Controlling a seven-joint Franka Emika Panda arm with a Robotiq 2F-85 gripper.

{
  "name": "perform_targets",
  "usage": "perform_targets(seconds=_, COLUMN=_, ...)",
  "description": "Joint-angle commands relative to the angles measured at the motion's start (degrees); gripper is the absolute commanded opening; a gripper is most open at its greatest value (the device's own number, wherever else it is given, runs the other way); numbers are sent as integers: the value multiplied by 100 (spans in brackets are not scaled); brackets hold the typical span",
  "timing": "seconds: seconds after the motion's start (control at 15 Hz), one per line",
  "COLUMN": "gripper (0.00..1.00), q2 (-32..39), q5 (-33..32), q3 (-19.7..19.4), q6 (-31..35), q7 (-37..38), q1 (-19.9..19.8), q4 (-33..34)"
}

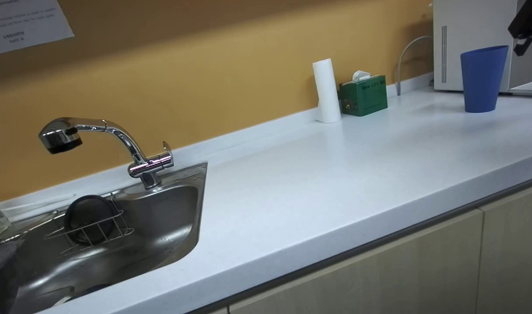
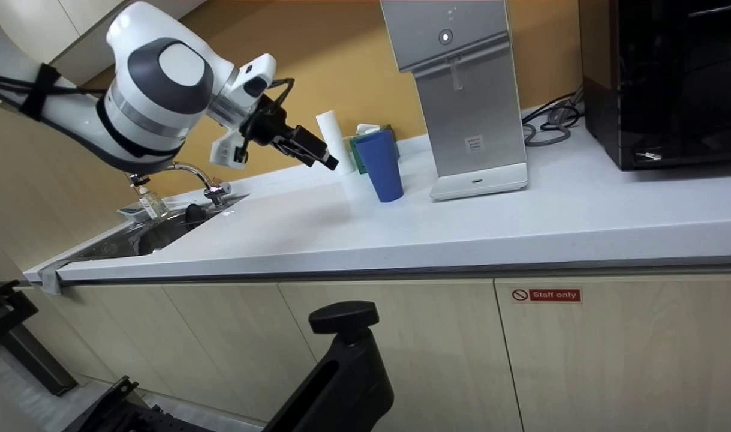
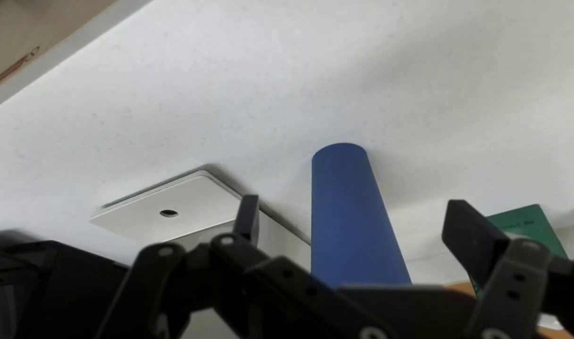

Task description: Pick up the blue cup and put it on the platform of the coffee maker

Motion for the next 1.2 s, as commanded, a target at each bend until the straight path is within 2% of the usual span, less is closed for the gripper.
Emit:
perform_targets(seconds=0.0, gripper=100, q2=238, q5=-982, q3=894, q6=276, q7=925, q1=-1184, q4=519)
perform_targets(seconds=0.13, gripper=100, q2=237, q5=-1454, q3=1282, q6=286, q7=1020, q1=-1635, q4=665)
perform_targets(seconds=0.2, gripper=100, q2=188, q5=-1031, q3=930, q6=265, q7=636, q1=-1247, q4=442)
perform_targets(seconds=0.33, gripper=100, q2=200, q5=-1224, q3=1170, q6=274, q7=720, q1=-1523, q4=547)
perform_targets(seconds=0.53, gripper=100, q2=201, q5=-1265, q3=1223, q6=274, q7=731, q1=-1560, q4=557)
perform_targets(seconds=1.13, gripper=100, q2=766, q5=-2286, q3=1742, q6=-106, q7=600, q1=-2011, q4=1109)
